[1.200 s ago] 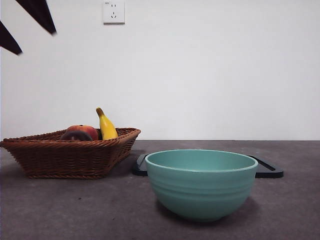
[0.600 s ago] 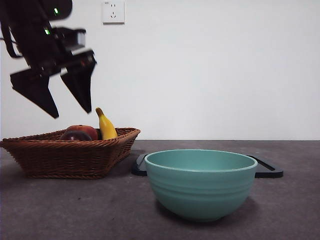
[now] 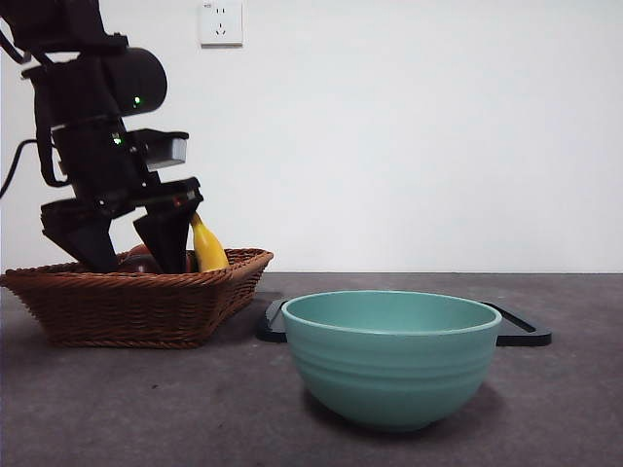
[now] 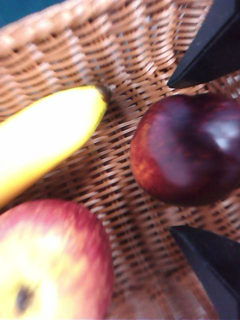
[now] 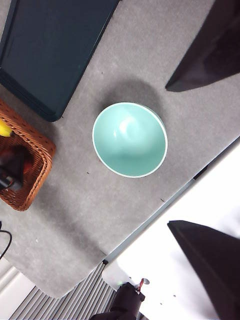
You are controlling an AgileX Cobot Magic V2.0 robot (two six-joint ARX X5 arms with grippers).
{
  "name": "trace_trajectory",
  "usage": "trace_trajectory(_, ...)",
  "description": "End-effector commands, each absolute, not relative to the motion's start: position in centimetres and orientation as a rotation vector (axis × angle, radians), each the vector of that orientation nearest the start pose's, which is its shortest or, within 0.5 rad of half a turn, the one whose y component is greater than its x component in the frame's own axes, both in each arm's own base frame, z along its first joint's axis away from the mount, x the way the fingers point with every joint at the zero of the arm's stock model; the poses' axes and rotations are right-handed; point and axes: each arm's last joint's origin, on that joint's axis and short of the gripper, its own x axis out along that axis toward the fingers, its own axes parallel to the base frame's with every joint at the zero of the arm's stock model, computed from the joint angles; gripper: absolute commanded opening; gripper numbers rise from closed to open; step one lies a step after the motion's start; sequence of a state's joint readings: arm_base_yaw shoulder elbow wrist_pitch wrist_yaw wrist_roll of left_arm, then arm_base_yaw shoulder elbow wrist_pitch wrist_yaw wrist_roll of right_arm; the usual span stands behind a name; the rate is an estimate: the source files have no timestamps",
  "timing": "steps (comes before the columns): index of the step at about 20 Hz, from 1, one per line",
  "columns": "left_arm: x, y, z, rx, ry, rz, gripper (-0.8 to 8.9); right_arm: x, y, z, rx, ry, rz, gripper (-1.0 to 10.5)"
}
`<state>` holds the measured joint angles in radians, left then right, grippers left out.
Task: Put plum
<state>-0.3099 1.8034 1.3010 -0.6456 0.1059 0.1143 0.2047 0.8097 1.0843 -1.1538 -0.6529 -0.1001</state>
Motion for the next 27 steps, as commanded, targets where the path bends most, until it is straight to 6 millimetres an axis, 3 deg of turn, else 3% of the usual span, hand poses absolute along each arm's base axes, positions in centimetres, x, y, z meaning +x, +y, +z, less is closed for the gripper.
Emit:
trace_trajectory(1, 35.3, -11.8, 20.1, 0.229, 1.127, -0.441, 4.33, 11.0, 4.1, 35.4, 0.110, 0.821, 0.848, 4.1)
trace_trajectory(3, 35.3, -11.8, 19.8, 0.229, 1.138, -0.441, 4.12, 11.0, 4.1, 35.4, 0.110, 0.821, 0.848, 4.1)
trace_trajectory(6, 35.3, -11.8, 19.8, 0.226, 1.143, -0.439, 2.68, 11.0, 4.1, 35.4, 0.109, 0.821, 0.848, 4.1)
trace_trajectory(9, 35.1, -11.8, 19.9, 0.228, 1.156, -0.439, 2.67, 11.0, 4.1, 35.4, 0.109, 0.821, 0.848, 4.1)
trace_trajectory(12, 34.7, -11.6, 21.4, 0.223, 1.119, -0.440, 2.67, 11.0, 4.1, 35.4, 0.109, 0.821, 0.848, 4.1)
trace_trajectory(14, 33.9, -11.5, 23.5, 0.212, 1.062, -0.445, 2.67, 11.0, 4.1, 35.4, 0.109, 0.821, 0.848, 4.1)
trace_trajectory(18, 30.4, -11.8, 28.8, 0.191, 0.939, -0.530, 2.67, 11.0, 4.1, 35.4, 0.109, 0.820, 0.848, 4.1)
trace_trajectory(22, 25.5, -13.7, 33.4, 0.115, 0.822, -0.785, 2.67, 11.1, 4.1, 35.5, 0.106, 0.813, 0.846, 4.1)
trace_trajectory(24, 23.5, -15.6, 34.3, 0.138, 0.789, -0.887, 2.67, 11.1, 4.1, 35.4, 0.107, 0.814, 0.845, 4.1)
trace_trajectory(27, 21.9, -18.6, 33.6, 0.193, 0.810, -1.000, 2.67, 11.1, 4.1, 35.5, 0.106, 0.813, 0.845, 4.1)
